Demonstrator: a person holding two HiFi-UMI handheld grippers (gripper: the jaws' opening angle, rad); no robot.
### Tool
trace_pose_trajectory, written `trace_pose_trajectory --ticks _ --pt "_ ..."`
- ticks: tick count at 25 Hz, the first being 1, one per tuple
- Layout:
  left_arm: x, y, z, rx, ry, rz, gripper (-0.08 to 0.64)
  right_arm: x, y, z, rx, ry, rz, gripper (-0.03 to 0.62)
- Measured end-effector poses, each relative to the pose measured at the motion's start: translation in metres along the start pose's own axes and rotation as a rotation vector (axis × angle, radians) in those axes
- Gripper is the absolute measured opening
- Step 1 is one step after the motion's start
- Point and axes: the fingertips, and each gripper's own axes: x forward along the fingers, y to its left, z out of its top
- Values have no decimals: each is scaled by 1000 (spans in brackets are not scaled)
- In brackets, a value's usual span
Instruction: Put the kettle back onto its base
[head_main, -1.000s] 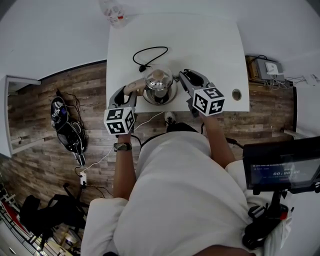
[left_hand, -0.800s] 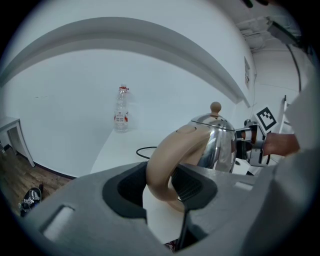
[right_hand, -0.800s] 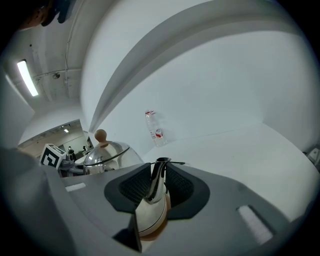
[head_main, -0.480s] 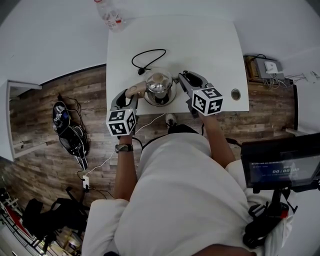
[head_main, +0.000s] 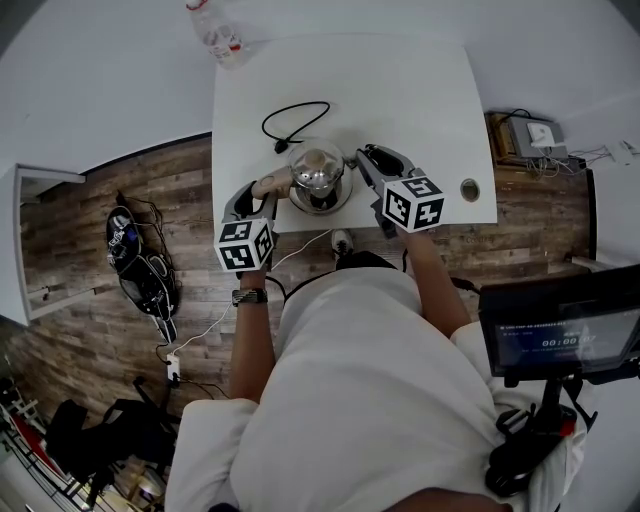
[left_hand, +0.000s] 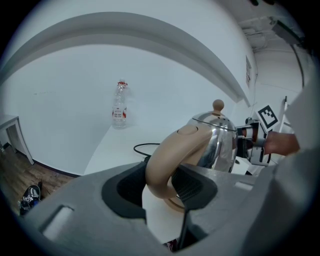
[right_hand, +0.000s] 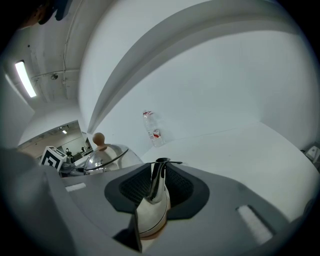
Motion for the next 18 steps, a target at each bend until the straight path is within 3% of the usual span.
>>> trace_pose_trajectory --ticks 18 --pt "9 2 -11 -38 25 5 161 1 0 -4 21 -1 8 82"
